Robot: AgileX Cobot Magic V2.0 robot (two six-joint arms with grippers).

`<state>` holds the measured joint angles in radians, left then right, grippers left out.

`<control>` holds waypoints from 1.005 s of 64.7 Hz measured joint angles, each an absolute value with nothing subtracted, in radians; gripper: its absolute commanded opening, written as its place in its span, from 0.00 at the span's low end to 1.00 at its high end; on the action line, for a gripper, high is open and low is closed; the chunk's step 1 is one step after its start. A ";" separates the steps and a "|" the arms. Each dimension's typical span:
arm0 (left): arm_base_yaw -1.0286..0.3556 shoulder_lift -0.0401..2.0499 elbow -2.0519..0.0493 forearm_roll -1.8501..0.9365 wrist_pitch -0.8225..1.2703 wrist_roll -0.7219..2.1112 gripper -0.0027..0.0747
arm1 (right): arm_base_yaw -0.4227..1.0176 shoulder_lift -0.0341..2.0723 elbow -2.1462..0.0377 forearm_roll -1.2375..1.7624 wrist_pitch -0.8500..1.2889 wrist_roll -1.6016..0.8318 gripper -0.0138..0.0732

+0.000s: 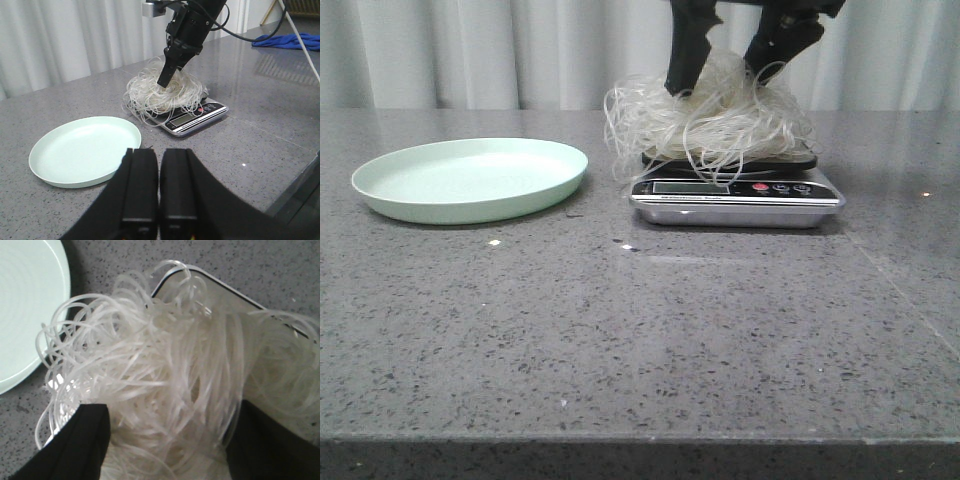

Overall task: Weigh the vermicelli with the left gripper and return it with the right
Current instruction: 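Grasp the vermicelli on the scale with the right gripper and lift, then carry the vermicelli to the green plate and release it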

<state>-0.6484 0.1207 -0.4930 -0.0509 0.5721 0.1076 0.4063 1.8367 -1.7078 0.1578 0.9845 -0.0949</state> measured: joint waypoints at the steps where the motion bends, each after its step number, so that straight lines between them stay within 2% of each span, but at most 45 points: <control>1: -0.648 0.121 -0.493 -0.051 0.572 0.108 0.20 | 0.406 1.843 -1.708 0.153 0.988 -0.095 0.79; 5: -0.648 0.121 -0.493 -0.051 0.572 0.108 0.20 | 0.406 1.857 -1.715 0.146 0.998 -0.096 0.75; 9: -0.648 0.121 -0.493 -0.051 0.572 0.108 0.20 | 0.406 1.869 -1.720 0.140 1.010 -0.096 0.67; 19: -0.648 0.121 -0.493 -0.051 0.572 0.108 0.20 | 0.406 1.883 -1.730 0.129 1.026 -0.097 0.30; 24: -0.648 0.121 -0.493 -0.051 0.572 0.108 0.20 | 0.406 1.885 -1.740 0.129 1.029 -0.097 0.35; 48: -0.648 0.121 -0.493 -0.049 0.572 0.108 0.20 | 0.407 1.897 -1.977 0.151 1.196 -0.097 0.34; 65: -0.648 0.121 -0.493 -0.049 0.572 0.108 0.20 | 0.457 1.879 -2.127 0.279 1.185 -0.097 0.34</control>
